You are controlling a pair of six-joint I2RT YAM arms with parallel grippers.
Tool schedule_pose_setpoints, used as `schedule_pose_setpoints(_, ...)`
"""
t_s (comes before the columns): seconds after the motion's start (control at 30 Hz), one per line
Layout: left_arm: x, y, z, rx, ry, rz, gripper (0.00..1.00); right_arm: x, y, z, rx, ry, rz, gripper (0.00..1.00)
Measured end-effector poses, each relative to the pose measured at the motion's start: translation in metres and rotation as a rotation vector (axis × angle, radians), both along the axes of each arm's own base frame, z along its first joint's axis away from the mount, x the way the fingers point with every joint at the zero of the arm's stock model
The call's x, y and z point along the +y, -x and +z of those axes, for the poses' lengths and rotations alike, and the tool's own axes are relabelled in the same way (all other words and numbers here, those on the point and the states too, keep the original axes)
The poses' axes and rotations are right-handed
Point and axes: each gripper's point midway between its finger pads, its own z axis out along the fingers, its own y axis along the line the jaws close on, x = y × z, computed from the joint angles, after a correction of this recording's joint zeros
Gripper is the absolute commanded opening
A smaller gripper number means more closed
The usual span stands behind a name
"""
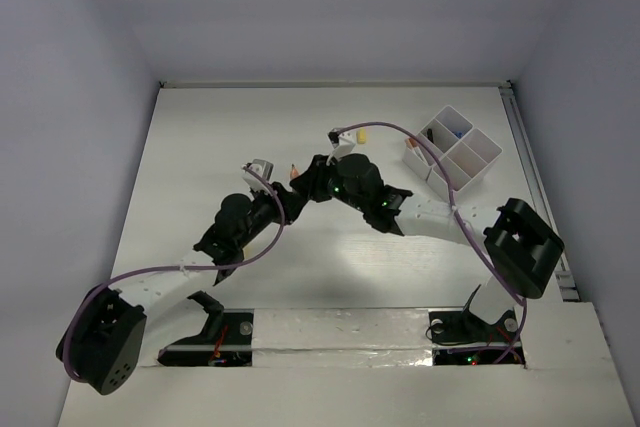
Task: Sort the stationery into containers
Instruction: Pick up the pen cap from the center of the board.
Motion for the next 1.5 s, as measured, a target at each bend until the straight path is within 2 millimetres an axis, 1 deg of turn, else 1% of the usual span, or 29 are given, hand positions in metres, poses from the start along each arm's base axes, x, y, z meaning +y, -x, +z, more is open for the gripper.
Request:
schedule_pose_setpoints(0.03, 0.002, -0.001, -0.002, 0.007, -0.004, 0.011, 0.09, 0.000, 0.000, 0.000, -0.002, -0.003, 0.001, 0.00)
schedule_pose_setpoints(0.1, 0.006, -0.004, -0.006, 0.019, -0.016, 0.039, 0.00, 0.000, 0.000, 0.001, -0.004, -0.008, 0.004, 0.00)
schedule_pose_setpoints(0.17, 0.007, -0.004, -0.007, 0.022, -0.014, 0.040, 0.00, 0.000, 0.001, 0.001, -0.004, -0.009, 0.007, 0.00)
schedule_pose_setpoints(0.27, 0.006, -0.003, -0.008, 0.026, -0.017, 0.037, 0.00, 0.000, 0.002, -0.001, -0.002, -0.007, 0.011, 0.19)
schedule_pose_setpoints(0.3, 0.006, -0.002, -0.009, 0.028, -0.018, 0.035, 0.00, 0.000, 0.003, -0.002, -0.001, -0.005, 0.012, 0.39)
schedule_pose_setpoints(0.33, 0.006, -0.002, -0.009, 0.031, -0.020, 0.033, 0.00, -0.001, 0.003, -0.002, 0.000, -0.005, 0.014, 0.47)
schedule_pose_setpoints(0.4, 0.006, -0.002, -0.010, 0.030, -0.025, 0.032, 0.00, -0.004, 0.003, -0.002, 0.003, 0.000, 0.017, 0.58)
schedule_pose_setpoints(0.43, 0.006, -0.002, -0.010, 0.028, -0.026, 0.035, 0.00, -0.006, 0.003, -0.001, 0.003, 0.000, 0.021, 0.62)
schedule_pose_setpoints(0.47, 0.007, -0.002, -0.010, 0.027, -0.027, 0.039, 0.00, -0.010, 0.003, 0.000, 0.005, -0.001, 0.023, 0.62)
schedule_pose_setpoints(0.53, 0.008, -0.003, -0.010, 0.029, -0.032, 0.048, 0.00, -0.026, -0.003, 0.004, 0.006, -0.006, 0.004, 0.62)
schedule_pose_setpoints(0.6, 0.010, -0.003, -0.011, 0.030, -0.038, 0.058, 0.00, -0.047, -0.016, 0.010, 0.003, -0.004, -0.041, 0.60)
schedule_pose_setpoints(0.63, 0.011, -0.004, -0.011, 0.030, -0.039, 0.063, 0.00, -0.055, -0.022, 0.012, -0.001, -0.001, -0.061, 0.56)
schedule_pose_setpoints(0.67, 0.012, -0.004, -0.011, 0.030, -0.040, 0.067, 0.00, -0.064, -0.030, 0.012, -0.005, 0.009, -0.085, 0.56)
schedule_pose_setpoints(0.7, 0.013, -0.004, -0.011, 0.031, -0.041, 0.071, 0.00, -0.073, -0.039, 0.010, -0.005, 0.028, -0.116, 0.57)
schedule_pose_setpoints(0.73, 0.013, -0.004, -0.011, 0.030, -0.042, 0.073, 0.00, -0.079, -0.046, 0.005, 0.000, 0.056, -0.140, 0.61)
schedule_pose_setpoints(0.77, 0.013, -0.004, -0.011, 0.031, -0.042, 0.074, 0.00, -0.084, -0.054, -0.003, 0.017, 0.099, -0.157, 0.65)
schedule_pose_setpoints(0.83, 0.014, -0.004, -0.012, 0.033, -0.045, 0.077, 0.00, -0.084, -0.069, -0.018, 0.039, 0.183, -0.170, 0.74)
schedule_pose_setpoints(0.9, 0.014, -0.004, -0.013, 0.036, -0.047, 0.077, 0.00, -0.080, -0.083, -0.037, 0.069, 0.276, -0.170, 0.78)
schedule_pose_setpoints(0.97, 0.014, -0.004, -0.015, 0.042, -0.051, 0.077, 0.00, -0.075, -0.096, -0.056, 0.096, 0.355, -0.164, 0.79)
schedule_pose_setpoints(1.0, 0.014, -0.004, -0.016, 0.044, -0.053, 0.077, 0.00, -0.074, -0.100, -0.069, 0.118, 0.401, -0.163, 0.79)
schedule_pose_setpoints(1.13, 0.015, -0.003, -0.017, 0.050, -0.057, 0.077, 0.00, -0.074, -0.111, -0.106, 0.175, 0.528, -0.162, 0.74)
schedule_pose_setpoints(1.27, 0.015, -0.003, -0.018, 0.053, -0.059, 0.077, 0.00, -0.081, -0.119, -0.137, 0.216, 0.632, -0.179, 0.71)
schedule_pose_setpoints(1.4, 0.015, -0.003, -0.019, 0.056, -0.061, 0.077, 0.00, -0.089, -0.121, -0.158, 0.243, 0.708, -0.198, 0.65)
schedule_pose_setpoints(1.5, 0.015, -0.003, -0.019, 0.056, -0.061, 0.077, 0.00, -0.088, -0.126, -0.156, 0.236, 0.713, -0.207, 0.57)
